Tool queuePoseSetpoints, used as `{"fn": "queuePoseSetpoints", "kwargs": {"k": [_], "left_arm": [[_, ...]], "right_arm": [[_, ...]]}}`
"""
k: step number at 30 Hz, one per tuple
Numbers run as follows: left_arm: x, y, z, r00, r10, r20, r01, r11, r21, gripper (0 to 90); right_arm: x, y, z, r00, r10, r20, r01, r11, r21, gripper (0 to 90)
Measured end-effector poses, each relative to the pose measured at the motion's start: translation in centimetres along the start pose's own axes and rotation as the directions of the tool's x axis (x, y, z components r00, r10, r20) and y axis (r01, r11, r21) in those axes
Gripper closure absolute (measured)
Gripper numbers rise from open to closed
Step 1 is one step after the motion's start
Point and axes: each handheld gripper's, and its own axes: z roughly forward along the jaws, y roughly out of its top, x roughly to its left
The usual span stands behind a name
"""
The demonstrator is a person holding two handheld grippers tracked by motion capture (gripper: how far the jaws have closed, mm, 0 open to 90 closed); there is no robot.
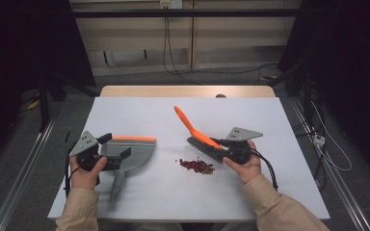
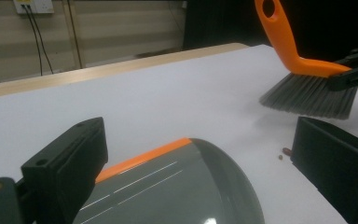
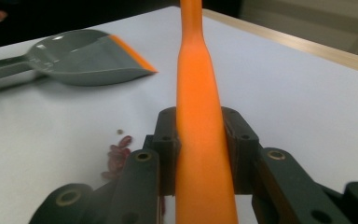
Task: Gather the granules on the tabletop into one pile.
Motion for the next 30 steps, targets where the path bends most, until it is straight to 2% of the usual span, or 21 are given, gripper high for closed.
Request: {"fn": "queuePoseSetpoints", "kwargs": {"k": [1,2,5,6,8,10,12,13,14,18,20,25,30], "left_arm": [[0.0,0.0,0.0,1.0,0.003,0.0,-0.003,1.0,0.001,3.8],[0.0,0.0,0.0,1.0,0.0,-0.001,0.0,1.0,0.0,3.8],[-0.2,0.1,0.0,1.0,0.002,0.003,-0.002,1.0,-0.004,3.8],[-0.2,0.1,-0.1,0.9999,0.011,0.003,-0.011,0.9999,-0.003,3.8],[-0.2,0.1,0.0,1.0,0.008,0.002,-0.008,1.0,-0.003,3.8],[-0.3,0.2,0.0,1.0,0.009,0.003,-0.009,1.0,-0.004,3.8],[-0.4,0.2,0.0,1.0,0.007,0.006,-0.007,1.0,-0.005,3.8],[-0.4,0.2,0.0,0.9999,0.009,0.007,-0.009,0.9999,-0.004,3.8],[-0.4,0.2,0.0,0.9999,0.013,0.008,-0.013,0.9999,-0.004,3.8],[-0.5,0.3,0.0,0.9999,0.011,0.008,-0.011,0.9999,-0.006,3.8],[-0.5,0.3,0.0,0.9999,0.01,0.009,-0.01,0.9999,-0.005,3.8],[-0.5,0.3,0.0,0.9999,0.012,0.01,-0.012,0.9999,-0.007,3.8],[-0.5,0.3,0.0,0.9999,0.012,0.01,-0.012,0.9999,-0.008,3.8]], "right_arm": [[0.1,-0.1,-0.3,0.9997,0.012,0.02,-0.012,1.0,-0.004,70.7],[0.2,-0.5,-0.9,0.9973,0.037,0.064,-0.037,0.999,-0.006,70.7],[0.7,-1.2,-1.8,0.9882,0.02,0.152,-0.022,1.0,0.013,70.7],[0.7,-1.4,-2.0,0.9872,0.03,0.157,-0.033,0.999,0.015,70.7],[1.1,-2.0,-2.3,0.9797,0.043,0.196,-0.052,0.998,0.037,70.6],[1.5,-2.3,-2.4,0.9734,0.052,0.223,-0.061,0.998,0.034,70.6],[2.1,-2.3,-2.4,0.9693,0.052,0.24,-0.063,0.997,0.04,70.6],[2.5,-2.3,-2.3,0.9662,0.075,0.246,-0.087,0.996,0.034,70.5],[2.9,-2.4,-2.1,0.9659,0.08,0.246,-0.091,0.995,0.031,70.5],[4.5,-2.2,-1.1,0.9633,0.058,0.262,-0.07,0.997,0.039,70.3],[4.9,-2.2,-0.7,0.9624,0.077,0.26,-0.087,0.996,0.026,70.3],[5.4,-2.1,-0.1,0.9542,0.118,0.275,-0.121,0.993,-0.006,70.2],[5.8,-2.0,0.6,0.954,0.116,0.276,-0.115,0.993,-0.021,70.2]]}}
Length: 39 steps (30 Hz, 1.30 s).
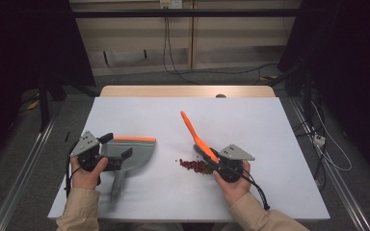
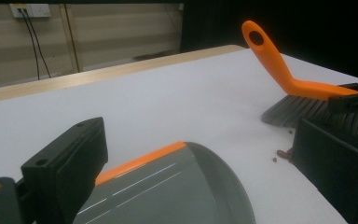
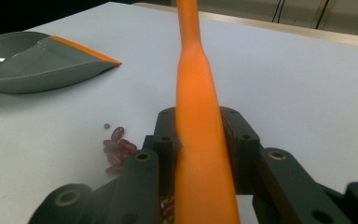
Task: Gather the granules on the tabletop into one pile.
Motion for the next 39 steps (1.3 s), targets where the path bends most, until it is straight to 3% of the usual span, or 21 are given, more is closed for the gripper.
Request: {"fn": "queuePoseSetpoints", "kwargs": {"k": [6,15,17,20,25,36,39], "left_arm": [[0.0,0.0,0.0,1.0,0.003,-0.001,-0.003,1.0,0.003,3.8],[0.0,0.0,0.1,1.0,0.005,0.006,-0.005,0.9999,0.012,3.8],[0.0,0.0,0.1,1.0,0.006,0.004,-0.006,0.9999,0.013,3.8],[0.0,0.0,0.0,1.0,-0.001,0.004,0.001,1.0,0.007,3.8],[-0.1,-0.1,0.1,0.9999,0.006,0.008,-0.006,0.9999,0.016,3.8],[-0.5,0.0,-0.3,1.0,0.008,0.002,-0.008,0.9991,0.041,4.0],[-0.8,-0.1,-0.6,1.0,0.005,0.001,-0.005,0.9984,0.057,4.2]], "right_arm": [[0.2,0.0,0.4,0.9998,0.017,-0.004,-0.017,1.0,-0.016,70.2],[0.5,0.2,0.9,0.9995,0.003,-0.032,-0.003,1.0,-0.017,70.2],[0.7,0.3,1.0,0.9989,-0.033,-0.032,0.033,0.999,-0.017,70.3],[0.7,0.3,1.0,0.9986,-0.036,-0.04,0.035,0.999,-0.018,70.3],[0.4,0.3,1.1,0.9987,-0.023,-0.047,0.022,0.999,-0.026,70.4],[-0.9,1.1,0.5,0.9974,-0.057,-0.043,0.054,0.997,-0.062,70.6],[-1.6,1.5,0.1,0.9967,-0.049,-0.064,0.044,0.996,-0.074,70.7]]}}
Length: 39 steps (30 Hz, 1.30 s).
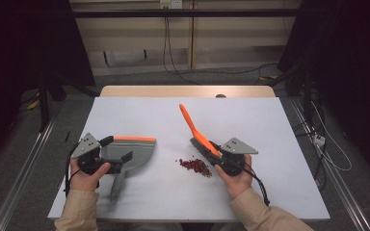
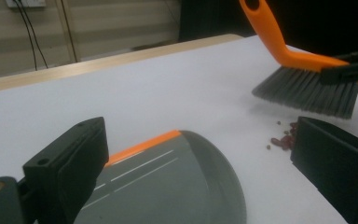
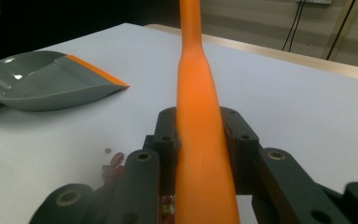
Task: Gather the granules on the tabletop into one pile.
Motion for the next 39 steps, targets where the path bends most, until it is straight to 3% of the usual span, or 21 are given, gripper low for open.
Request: {"fn": "queuePoseSetpoints", "kwargs": {"k": [7,14,25,30,37,39], "left_arm": [[-0.8,-0.7,-0.5,0.9997,-0.017,-0.019,0.018,0.9991,0.039,4.5],[-1.8,-1.7,-0.7,0.9994,0.003,-0.035,-0.001,0.9965,0.083,4.5],[-2.5,-3.4,-1.0,0.9957,0.028,-0.088,-0.014,0.9879,0.154,5.0],[-2.4,-3.7,-1.2,0.993,0.039,-0.111,-0.02,0.9865,0.163,5.2],[-2.3,-4.2,-1.4,0.9905,0.017,-0.136,0.007,0.9841,0.177,5.2],[-2.3,-4.2,-1.5,0.9887,0.03,-0.147,0.0,0.9804,0.197,5.2]], "right_arm": [[-1.5,0.5,-1.4,1.0,0.004,-0.009,-0.004,1.0,-0.027,70.6],[-2.2,0.3,-2.2,1.0,-0.002,0.0,0.002,1.0,-0.02,70.7],[-2.7,0.0,-2.7,1.0,0.002,-0.001,-0.002,1.0,-0.019,70.7],[-2.7,0.0,-2.6,1.0,0.001,-0.004,-0.001,1.0,-0.013,70.7],[-2.7,0.0,-2.5,0.9999,0.007,-0.009,-0.008,1.0,-0.015,70.6],[-2.7,0.0,-2.5,1.0,0.005,-0.006,-0.005,1.0,-0.015,70.7]]}}
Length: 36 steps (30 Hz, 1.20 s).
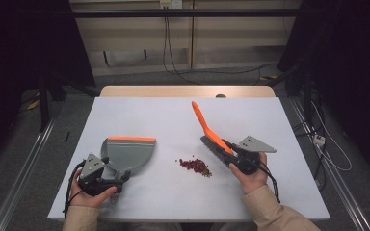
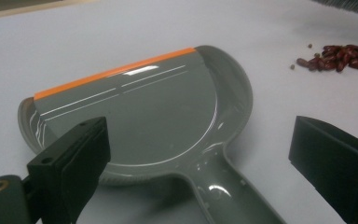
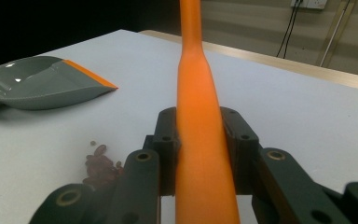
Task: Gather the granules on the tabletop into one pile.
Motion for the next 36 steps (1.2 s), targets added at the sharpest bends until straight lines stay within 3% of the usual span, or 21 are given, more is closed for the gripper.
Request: {"fn": "queuePoseSetpoints", "kwargs": {"k": [11,23,32,36], "left_arm": [[-0.2,-0.9,0.3,0.9993,0.013,-0.034,-0.01,0.9975,0.07,5.3],[1.4,-1.3,-0.6,0.9965,-0.017,-0.082,0.025,0.9955,0.092,11.6],[2.1,-1.1,0.3,1.0,-0.005,0.001,0.005,0.994,0.11,32.7],[2.3,-0.9,0.4,0.9999,-0.006,0.013,0.004,0.9921,0.125,35.2]], "right_arm": [[0.0,0.4,0.2,0.9999,0.01,-0.007,-0.01,1.0,-0.02,70.7],[-0.2,0.4,0.1,0.9997,0.025,-0.005,-0.025,0.999,-0.022,70.6],[-0.3,0.4,0.0,0.9997,0.023,-0.004,-0.023,0.999,-0.023,70.6],[-0.4,0.4,0.0,0.9998,0.022,-0.005,-0.022,1.0,-0.021,70.6]]}}
